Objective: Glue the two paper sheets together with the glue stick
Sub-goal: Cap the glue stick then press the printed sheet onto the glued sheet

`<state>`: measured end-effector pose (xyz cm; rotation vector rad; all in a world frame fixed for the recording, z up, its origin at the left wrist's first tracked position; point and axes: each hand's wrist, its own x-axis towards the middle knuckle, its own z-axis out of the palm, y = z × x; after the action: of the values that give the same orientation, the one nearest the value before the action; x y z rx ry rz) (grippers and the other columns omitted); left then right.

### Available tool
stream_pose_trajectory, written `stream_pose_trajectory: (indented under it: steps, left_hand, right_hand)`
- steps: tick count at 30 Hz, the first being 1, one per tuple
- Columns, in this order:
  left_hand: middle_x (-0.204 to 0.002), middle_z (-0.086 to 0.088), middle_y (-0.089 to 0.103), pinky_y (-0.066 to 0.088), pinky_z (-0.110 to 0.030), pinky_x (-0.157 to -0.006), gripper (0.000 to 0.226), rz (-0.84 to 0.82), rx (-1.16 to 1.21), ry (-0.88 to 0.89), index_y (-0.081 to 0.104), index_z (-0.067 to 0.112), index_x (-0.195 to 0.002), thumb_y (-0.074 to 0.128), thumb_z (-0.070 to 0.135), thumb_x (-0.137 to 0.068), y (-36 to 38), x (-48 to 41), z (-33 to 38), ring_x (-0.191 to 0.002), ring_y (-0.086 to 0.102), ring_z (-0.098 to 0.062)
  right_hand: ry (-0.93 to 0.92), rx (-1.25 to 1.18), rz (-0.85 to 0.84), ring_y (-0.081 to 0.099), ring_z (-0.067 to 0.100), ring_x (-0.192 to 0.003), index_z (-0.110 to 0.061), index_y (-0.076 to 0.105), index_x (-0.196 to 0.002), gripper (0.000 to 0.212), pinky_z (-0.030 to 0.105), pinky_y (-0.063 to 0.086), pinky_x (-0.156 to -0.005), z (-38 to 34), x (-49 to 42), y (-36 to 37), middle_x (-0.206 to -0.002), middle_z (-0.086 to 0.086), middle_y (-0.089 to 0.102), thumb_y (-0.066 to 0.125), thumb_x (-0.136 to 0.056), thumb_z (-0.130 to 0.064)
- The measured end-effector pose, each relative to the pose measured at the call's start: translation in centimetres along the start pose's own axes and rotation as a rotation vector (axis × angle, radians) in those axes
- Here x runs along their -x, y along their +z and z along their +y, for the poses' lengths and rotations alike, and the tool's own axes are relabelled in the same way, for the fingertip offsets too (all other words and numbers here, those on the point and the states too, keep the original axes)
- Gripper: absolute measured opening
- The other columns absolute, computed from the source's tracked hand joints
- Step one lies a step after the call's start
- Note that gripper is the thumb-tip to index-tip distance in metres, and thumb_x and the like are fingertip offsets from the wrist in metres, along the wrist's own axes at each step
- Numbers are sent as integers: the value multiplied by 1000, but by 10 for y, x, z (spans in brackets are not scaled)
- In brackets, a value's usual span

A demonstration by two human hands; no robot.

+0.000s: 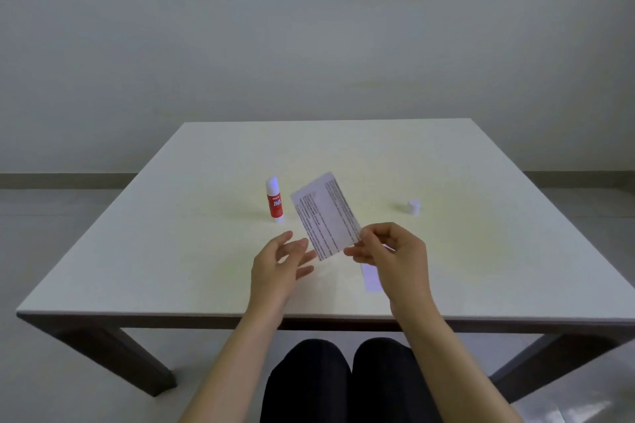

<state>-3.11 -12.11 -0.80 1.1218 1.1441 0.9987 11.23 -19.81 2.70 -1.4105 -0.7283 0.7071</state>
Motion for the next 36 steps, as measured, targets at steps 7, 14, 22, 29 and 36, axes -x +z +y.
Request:
stream_pose_trajectory:
  steps: [7, 14, 22, 29, 36]
  left_hand:
    - [-84, -8, 75, 55, -19, -57, 10, -27, 56, 26, 69, 12, -87, 70, 3, -81, 26, 8, 9, -65, 72, -11]
    - [-66, 5, 75, 46, -20, -61, 23, -105, -176, 54, 66, 17, -93, 78, 13, -73, 49, 11, 7, -68, 71, -6]
    - [-65, 7, 73, 41, -9, -55, 36, -140, -430, 130, 47, 23, -82, 80, 17, -72, 63, 16, -7, -59, 65, 6]
    - [-65, 7, 72, 42, -18, -63, 38, -122, -486, 133, 45, 22, -78, 81, 16, -70, 62, 17, -10, -71, 69, -7]
    - [-63, 9, 70, 46, -21, -64, 37, -113, -563, 175, 46, 22, -80, 81, 17, -70, 66, 15, -14, -71, 68, -8]
  right_hand:
    - [153, -134, 19, 73, 26, -61, -1, 65, -78, 15, 24, 58, -55, 16, -2, -23, -66, 14, 70, 57, -90, -2]
    - [199, 116, -19, 60, 17, -46, -6, 66, -70, 16, 24, 52, -51, 18, -19, -59, -47, 2, 62, 65, -86, -6]
    - [186, 461, -3, 42, 8, -42, -15, 65, -58, 23, 21, 34, -47, 30, -25, -82, -34, -14, 53, 73, -80, -15]
    - [145, 608, -30, 47, 7, -43, -16, 62, -55, 26, 19, 36, -48, 34, -27, -80, -40, -11, 54, 74, -78, -12]
    - [99, 659, -17, 47, 8, -44, -13, 60, -57, 25, 19, 35, -47, 37, -24, -77, -49, -6, 56, 70, -79, -9]
